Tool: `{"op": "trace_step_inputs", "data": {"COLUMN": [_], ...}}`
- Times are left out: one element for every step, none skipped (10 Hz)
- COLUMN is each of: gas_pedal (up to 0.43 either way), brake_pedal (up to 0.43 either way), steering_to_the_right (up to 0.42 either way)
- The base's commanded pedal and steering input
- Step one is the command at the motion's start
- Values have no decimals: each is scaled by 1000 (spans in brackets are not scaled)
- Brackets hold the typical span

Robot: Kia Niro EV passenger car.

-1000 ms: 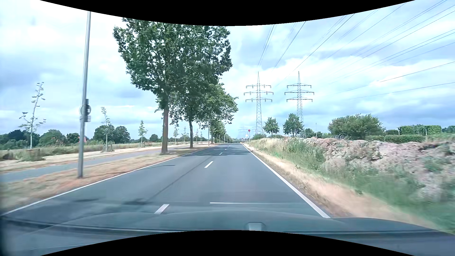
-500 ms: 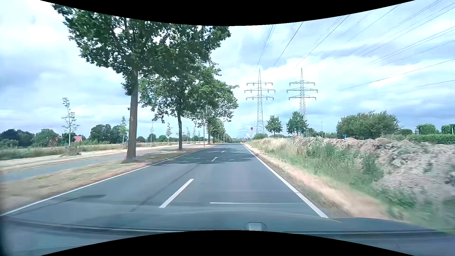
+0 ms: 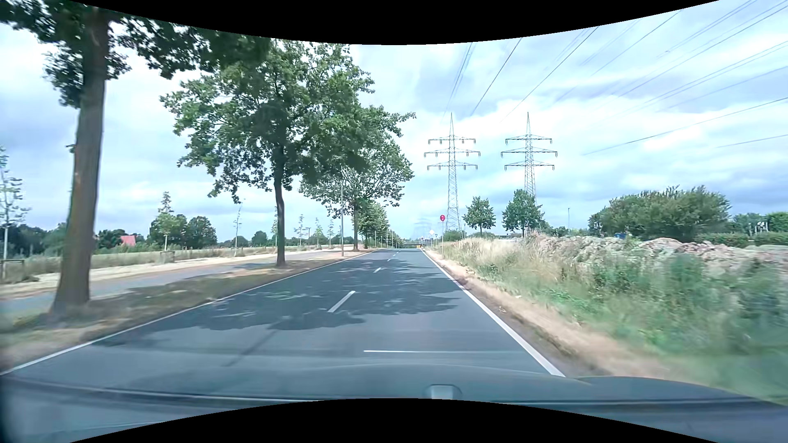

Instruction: Follow the waypoints while adhering to traffic rules and regulations

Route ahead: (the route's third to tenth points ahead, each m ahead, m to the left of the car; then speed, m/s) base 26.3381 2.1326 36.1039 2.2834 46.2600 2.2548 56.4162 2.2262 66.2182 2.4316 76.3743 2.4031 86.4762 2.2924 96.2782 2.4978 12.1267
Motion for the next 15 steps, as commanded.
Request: {"op": "trace_step_inputs", "data": {"gas_pedal": [169,169,169,169,169,169,169,169,169,157,157,157,157,157,157], "brake_pedal": [12,18,12,12,12,12,12,12,12,12,12,18,12,12,12], "steering_to_the_right": [-2,-2,-3,-2,-3,-3,-3,-3,-3,-3,-2,-2,-2,-2,-2]}}
